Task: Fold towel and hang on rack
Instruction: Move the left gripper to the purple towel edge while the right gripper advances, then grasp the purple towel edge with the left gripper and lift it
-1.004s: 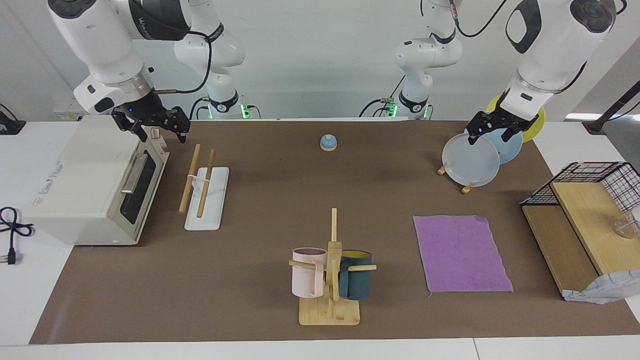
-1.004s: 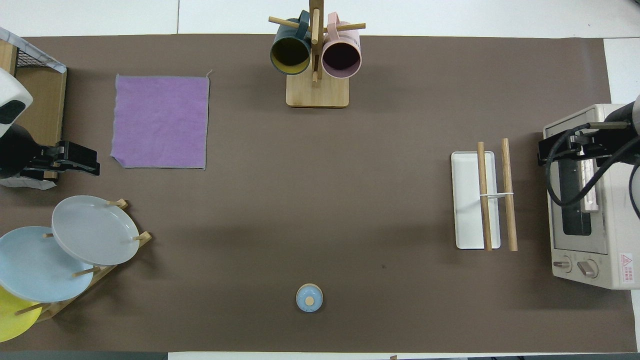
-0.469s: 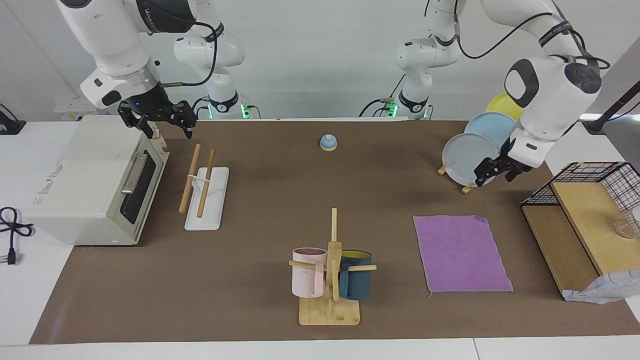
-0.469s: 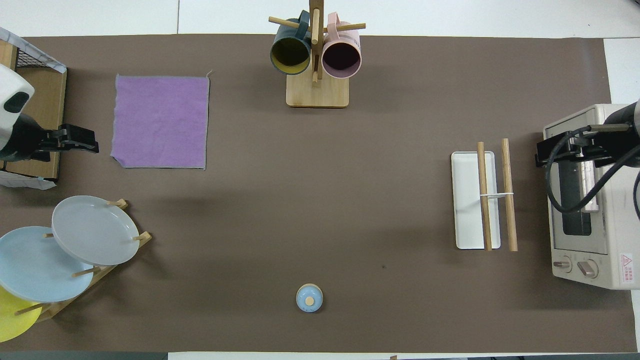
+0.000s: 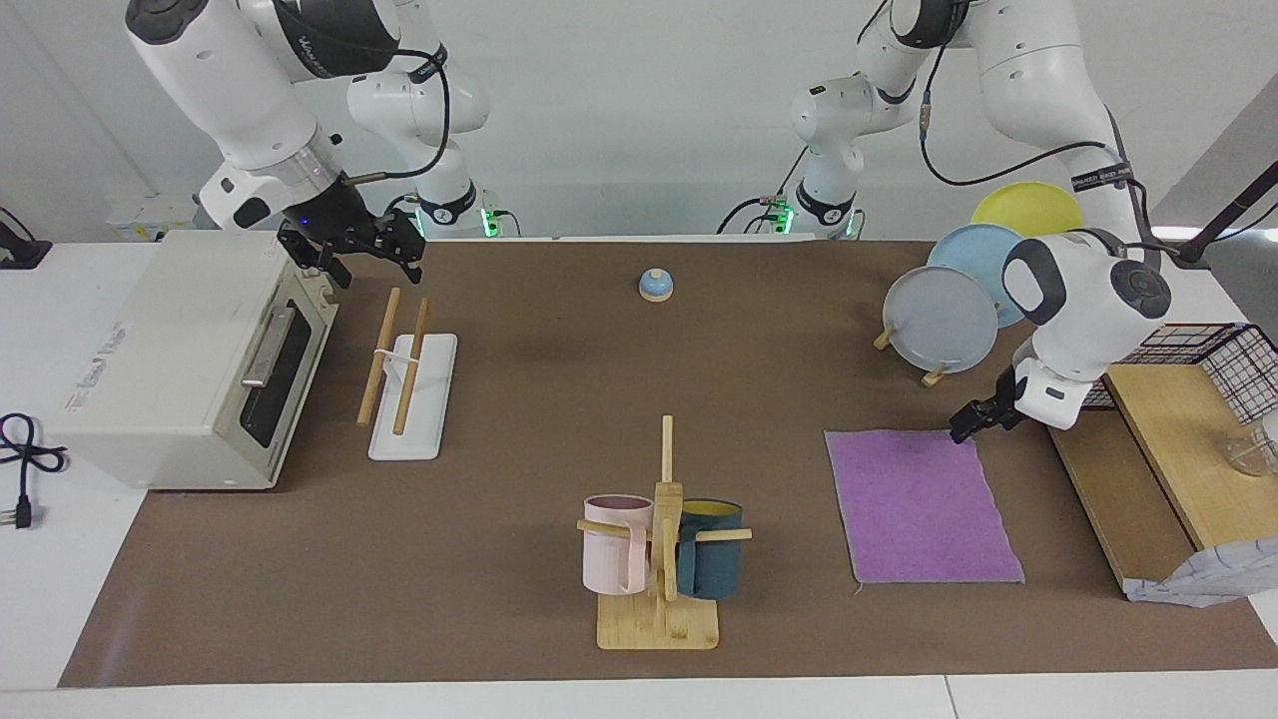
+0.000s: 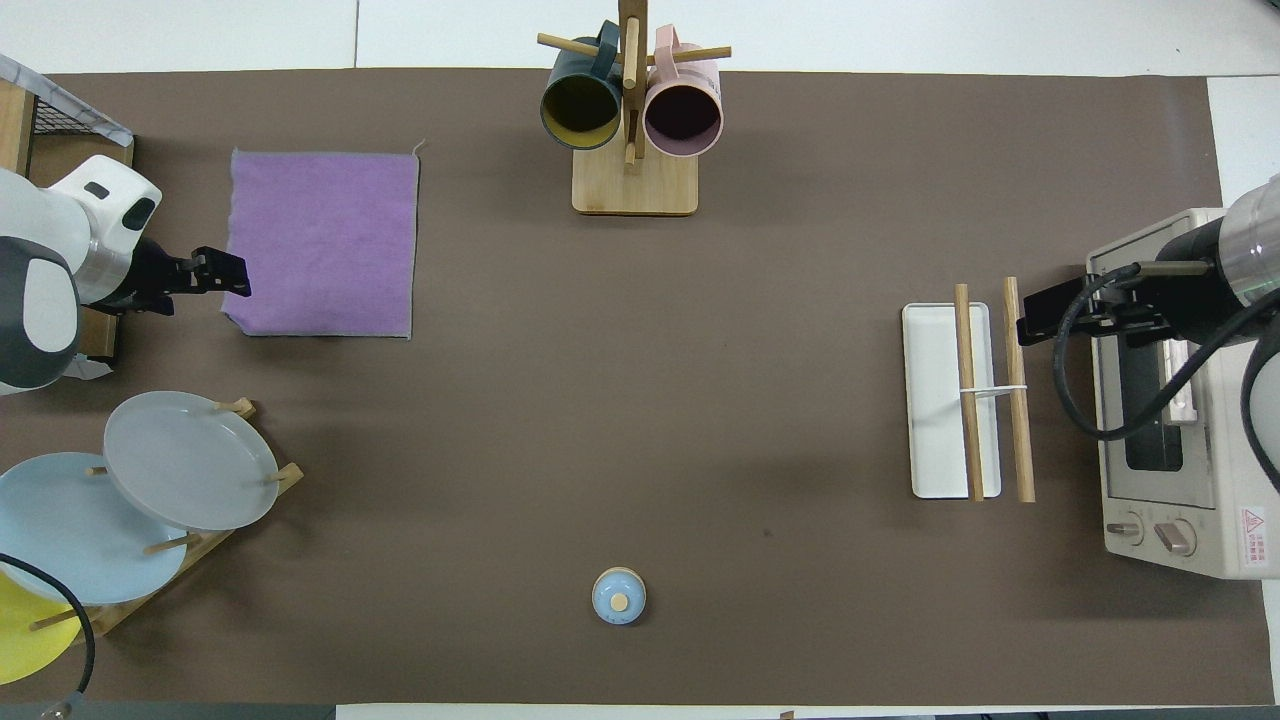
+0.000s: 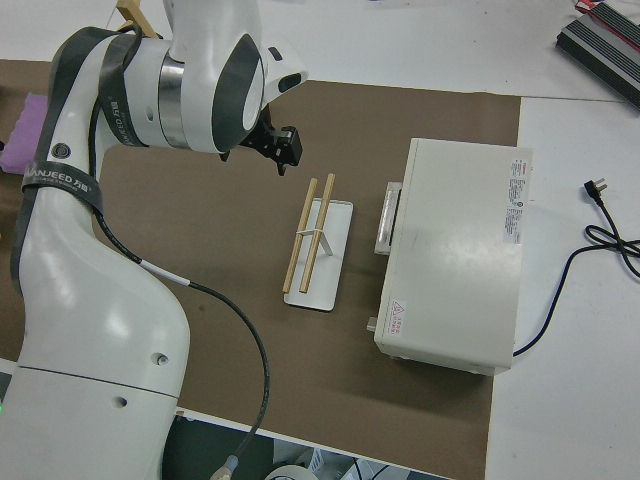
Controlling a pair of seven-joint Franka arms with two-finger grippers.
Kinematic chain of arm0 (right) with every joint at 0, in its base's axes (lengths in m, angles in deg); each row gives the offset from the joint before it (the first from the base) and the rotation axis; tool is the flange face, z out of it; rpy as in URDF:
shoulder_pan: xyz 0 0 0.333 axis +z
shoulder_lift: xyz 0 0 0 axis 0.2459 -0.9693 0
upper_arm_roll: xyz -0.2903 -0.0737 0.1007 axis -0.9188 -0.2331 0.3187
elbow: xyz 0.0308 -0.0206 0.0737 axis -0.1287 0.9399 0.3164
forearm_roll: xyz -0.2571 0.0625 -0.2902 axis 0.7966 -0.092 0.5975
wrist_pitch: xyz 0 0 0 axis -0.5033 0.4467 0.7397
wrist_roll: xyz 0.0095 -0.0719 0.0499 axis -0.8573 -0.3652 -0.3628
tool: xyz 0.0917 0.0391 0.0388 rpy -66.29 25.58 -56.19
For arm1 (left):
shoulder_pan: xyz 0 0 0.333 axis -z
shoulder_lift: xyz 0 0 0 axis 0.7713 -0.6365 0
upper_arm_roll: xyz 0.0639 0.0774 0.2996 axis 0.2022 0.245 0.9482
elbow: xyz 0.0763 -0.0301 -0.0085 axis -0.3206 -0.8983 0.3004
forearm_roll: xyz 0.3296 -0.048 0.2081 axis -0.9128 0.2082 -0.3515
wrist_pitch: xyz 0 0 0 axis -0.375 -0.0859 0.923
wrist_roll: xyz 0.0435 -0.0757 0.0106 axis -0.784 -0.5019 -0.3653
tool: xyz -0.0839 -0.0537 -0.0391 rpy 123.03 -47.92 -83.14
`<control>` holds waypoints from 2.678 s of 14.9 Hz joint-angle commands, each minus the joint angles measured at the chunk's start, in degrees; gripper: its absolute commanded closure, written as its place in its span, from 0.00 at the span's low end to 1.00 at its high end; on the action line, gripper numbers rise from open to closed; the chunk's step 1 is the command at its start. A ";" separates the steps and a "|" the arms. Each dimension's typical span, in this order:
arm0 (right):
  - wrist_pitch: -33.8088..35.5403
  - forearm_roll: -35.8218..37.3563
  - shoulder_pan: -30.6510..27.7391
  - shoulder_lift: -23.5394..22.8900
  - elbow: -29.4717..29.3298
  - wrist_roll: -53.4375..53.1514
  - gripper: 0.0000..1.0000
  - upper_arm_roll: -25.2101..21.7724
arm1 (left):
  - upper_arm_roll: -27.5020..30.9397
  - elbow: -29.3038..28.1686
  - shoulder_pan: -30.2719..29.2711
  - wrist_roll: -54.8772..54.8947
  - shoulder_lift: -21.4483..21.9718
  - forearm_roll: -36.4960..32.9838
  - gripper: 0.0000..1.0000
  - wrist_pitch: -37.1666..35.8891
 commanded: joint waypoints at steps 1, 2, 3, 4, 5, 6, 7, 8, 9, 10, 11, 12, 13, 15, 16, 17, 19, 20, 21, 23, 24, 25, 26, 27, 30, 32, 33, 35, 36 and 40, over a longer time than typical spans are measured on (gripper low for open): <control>-5.22 -5.00 -0.41 3.22 5.76 -3.81 0.00 0.23 | -0.39 0.26 -0.92 0.05 -1.39 5.57 0.13 2.61; -5.58 -6.67 -0.41 3.22 5.85 -5.57 0.00 0.23 | -0.39 0.17 -1.01 0.05 -1.48 6.12 0.19 2.70; -5.93 -8.08 -0.33 3.13 5.94 -7.24 0.00 0.23 | -0.39 -0.18 -1.10 0.05 -1.48 6.21 0.25 2.79; -6.37 -9.66 -0.41 3.13 6.03 -8.04 0.00 0.23 | -0.30 -0.35 -1.18 0.05 -1.65 6.30 0.29 2.71; -6.80 -11.41 -0.33 3.13 7.07 -8.31 0.00 0.23 | -0.30 -0.79 -1.27 0.05 -1.83 6.30 0.30 2.62; -7.68 -13.43 -0.33 3.13 8.04 -8.31 0.00 0.23 | -0.30 -1.14 -1.71 0.05 -1.83 6.30 0.31 2.44; -8.82 -15.37 -0.33 2.96 8.66 -8.40 0.00 0.23 | -0.39 -1.15 -2.06 -0.03 -1.83 6.30 0.32 2.09; -10.14 -16.25 -0.24 2.69 9.28 -9.36 0.00 0.40 | -0.39 -1.15 -2.15 -0.12 -1.83 6.39 0.34 2.00; -11.72 -16.70 0.63 2.26 9.54 -11.45 0.00 0.49 | -0.30 -1.32 -2.06 -0.30 -1.83 6.39 0.34 1.83; -13.38 -17.40 3.43 1.90 9.63 -14.00 0.00 0.49 | -0.30 -1.84 -2.15 -0.56 -1.74 6.39 0.34 1.83; -14.97 -17.93 5.02 1.55 9.90 -17.33 0.00 0.49 | -0.39 -2.28 -2.41 -0.56 -1.65 6.48 0.37 1.83; -16.55 -19.15 5.73 1.11 10.33 -20.23 0.00 0.49 | -0.39 -2.38 -2.42 -0.74 -1.65 6.57 0.40 1.65; -17.35 -20.73 6.70 0.59 10.69 -21.39 0.00 0.49 | -0.39 -2.38 -2.42 -0.74 -1.65 7.26 0.44 1.65; -18.49 -23.89 6.79 0.67 12.61 -21.76 0.00 0.49 | -0.30 -2.38 -2.42 -0.83 -1.57 8.41 0.59 1.04; -19.46 -26.26 6.79 0.67 13.32 -21.84 0.00 0.49 | -0.30 -2.38 -2.42 -0.83 -1.57 8.41 0.67 0.69; -19.99 -28.02 6.79 0.67 13.76 -22.02 0.00 0.49 | -0.30 -2.38 -2.42 -0.83 -1.48 8.41 0.75 0.42; -21.57 -30.23 6.79 0.50 14.55 -23.59 0.00 0.49 | -0.30 -2.38 -2.85 -0.83 -1.48 8.41 0.93 0.24; -22.71 -30.93 6.88 0.32 14.82 -24.56 0.00 0.49 | -0.30 -2.38 -2.85 -0.83 -1.48 8.41 1.00 0.07; -23.85 -31.20 6.97 0.23 14.91 -25.35 0.00 0.49 | -0.30 -2.29 -2.85 -0.83 -1.48 8.41 1.00 -0.02; -24.65 -32.86 8.20 0.06 14.91 -28.07 0.00 0.49 | -0.21 -2.03 -2.85 -0.65 -1.48 8.33 1.00 -0.11; -25.61 -35.49 8.37 -0.29 15.52 -29.04 0.00 0.49 | -0.21 -1.76 -2.85 -0.13 -1.56 8.06 1.00 -0.19; -28.14 -36.56 9.16 -0.30 16.74 -29.23 0.00 0.49 | -0.21 -1.41 -2.68 0.31 -1.48 7.63 1.00 -0.80; -30.17 -36.65 10.47 -0.30 17.54 -29.23 0.00 0.49 | -0.30 -0.63 -2.33 0.75 -1.22 7.62 1.00 -1.51; -31.06 -36.74 10.83 -0.38 17.81 -29.40 0.00 0.49 | -0.30 0.16 -1.89 1.02 -0.69 7.62 1.00 -2.65; -33.17 -39.64 11.71 -0.65 17.98 -31.68 0.00 0.49 | -0.83 2.45 3.27 2.95 3.34 2.21 1.00 -6.95; -34.32 -39.73 12.42 -0.65 18.33 -31.78 0.00 0.49 | -0.83 2.72 11.78 3.57 4.50 -7.97 1.00 -6.79; -34.41 -39.73 12.33 -0.74 18.25 -31.95 0.00 0.49 | -0.74 1.94 15.82 3.31 4.67 -11.59 1.00 -5.92; -34.49 -39.73 12.42 -0.74 18.25 -31.95 0.00 0.49 | -0.74 0.44 21.30 0.51 4.76 -14.26 1.00 -5.03; -34.49 -39.73 12.33 -0.74 18.25 -31.95 0.00 0.49 | -0.74 -0.70 22.88 -1.07 4.33 -15.48 1.00 -4.16; -34.49 -39.82 12.33 -0.82 18.16 -31.95 0.00 0.49 | -1.09 -7.99 24.57 -11.26 4.32 -15.67 1.00 3.57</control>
